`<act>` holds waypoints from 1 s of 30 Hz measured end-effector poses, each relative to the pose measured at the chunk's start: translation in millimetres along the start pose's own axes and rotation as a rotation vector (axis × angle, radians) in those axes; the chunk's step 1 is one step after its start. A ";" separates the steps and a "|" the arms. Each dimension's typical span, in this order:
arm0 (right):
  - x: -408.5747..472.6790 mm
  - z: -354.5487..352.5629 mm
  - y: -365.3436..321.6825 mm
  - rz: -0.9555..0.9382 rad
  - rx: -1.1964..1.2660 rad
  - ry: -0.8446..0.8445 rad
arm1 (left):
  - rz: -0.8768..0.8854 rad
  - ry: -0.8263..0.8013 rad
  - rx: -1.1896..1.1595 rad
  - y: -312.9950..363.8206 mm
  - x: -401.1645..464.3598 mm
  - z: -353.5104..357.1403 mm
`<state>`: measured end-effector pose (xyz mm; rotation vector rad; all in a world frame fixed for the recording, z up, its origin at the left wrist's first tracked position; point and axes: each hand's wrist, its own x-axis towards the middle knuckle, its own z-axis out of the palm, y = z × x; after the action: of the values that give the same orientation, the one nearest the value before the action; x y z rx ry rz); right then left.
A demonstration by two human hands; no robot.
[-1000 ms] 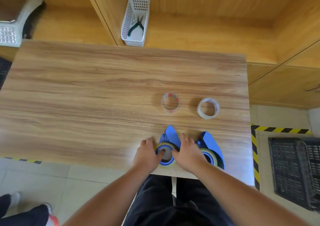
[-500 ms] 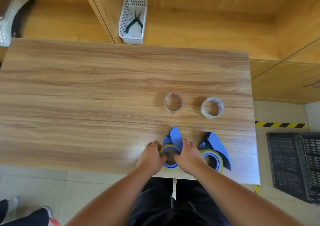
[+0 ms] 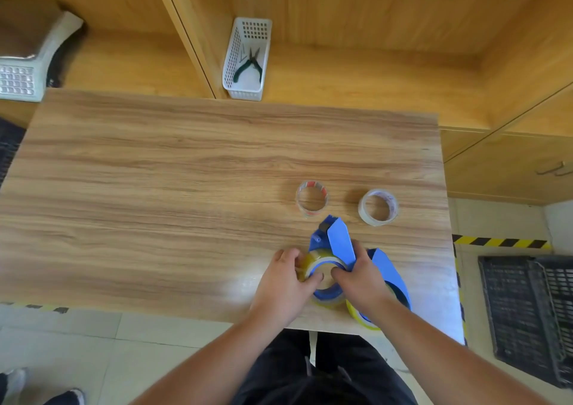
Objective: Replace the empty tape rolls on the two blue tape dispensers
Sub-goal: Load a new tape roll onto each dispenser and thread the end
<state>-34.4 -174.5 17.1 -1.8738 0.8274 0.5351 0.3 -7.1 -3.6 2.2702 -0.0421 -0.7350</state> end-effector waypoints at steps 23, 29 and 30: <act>-31.1 -39.6 0.9 0.034 0.710 -0.313 | 0.327 -0.097 -0.234 44.2 -37.2 -44.2; -40.2 -47.2 -5.6 0.038 0.690 -0.528 | 0.421 -0.232 -0.266 47.5 -32.7 -68.0; -41.3 -47.6 -6.4 0.039 0.689 -0.548 | 0.441 -0.223 -0.258 48.3 -32.8 -70.4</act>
<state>-57.1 -203.0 68.9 -1.0114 0.5737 0.6460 18.2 10.9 84.3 1.8358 -0.5083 -0.7039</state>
